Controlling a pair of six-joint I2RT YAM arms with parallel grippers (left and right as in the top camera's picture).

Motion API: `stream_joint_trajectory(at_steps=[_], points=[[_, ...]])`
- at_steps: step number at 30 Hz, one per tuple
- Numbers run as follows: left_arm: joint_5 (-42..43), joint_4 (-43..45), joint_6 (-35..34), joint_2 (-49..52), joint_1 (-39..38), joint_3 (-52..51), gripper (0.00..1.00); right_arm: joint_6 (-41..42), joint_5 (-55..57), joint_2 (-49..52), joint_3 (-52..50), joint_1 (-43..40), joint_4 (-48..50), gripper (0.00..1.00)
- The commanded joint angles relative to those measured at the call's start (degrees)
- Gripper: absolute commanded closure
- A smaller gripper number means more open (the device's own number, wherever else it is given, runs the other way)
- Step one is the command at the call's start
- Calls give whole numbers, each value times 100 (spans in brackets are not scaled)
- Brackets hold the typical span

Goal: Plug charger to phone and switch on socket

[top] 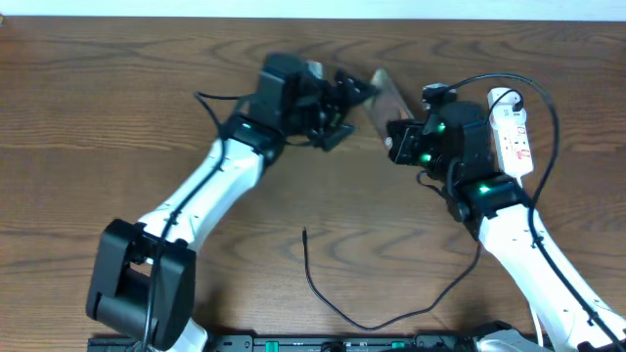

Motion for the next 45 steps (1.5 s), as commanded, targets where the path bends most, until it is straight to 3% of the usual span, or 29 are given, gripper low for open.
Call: stream_joint_trajectory(at_steps=[1,4,11,19,23,35,45], points=[[1469,26,208,-168,981,79,5,708,-66,-15,133,-374,140,99],[1906,24,208,-168,1563,79,5,1735,-750,-15,133,-540,435,99],[1921,92,170,-168,2601,79,5,4712,-2033,-15,133,-323,1961,99],[2092,1246,-518,-168,2575,79,5,6798,-2015,-15,133,369,2579,99],[2087,1801,-662,-168,2347,79,5,6959,-1827,-15,133,531,2623,99],[1296,1843,-684,-168,1550,79,5,6638,-1513,-15,133,748,2785,99],[669,1823,-1606,-168,1163,79,5,6304,-1394,-15,133,785,2780,99]])
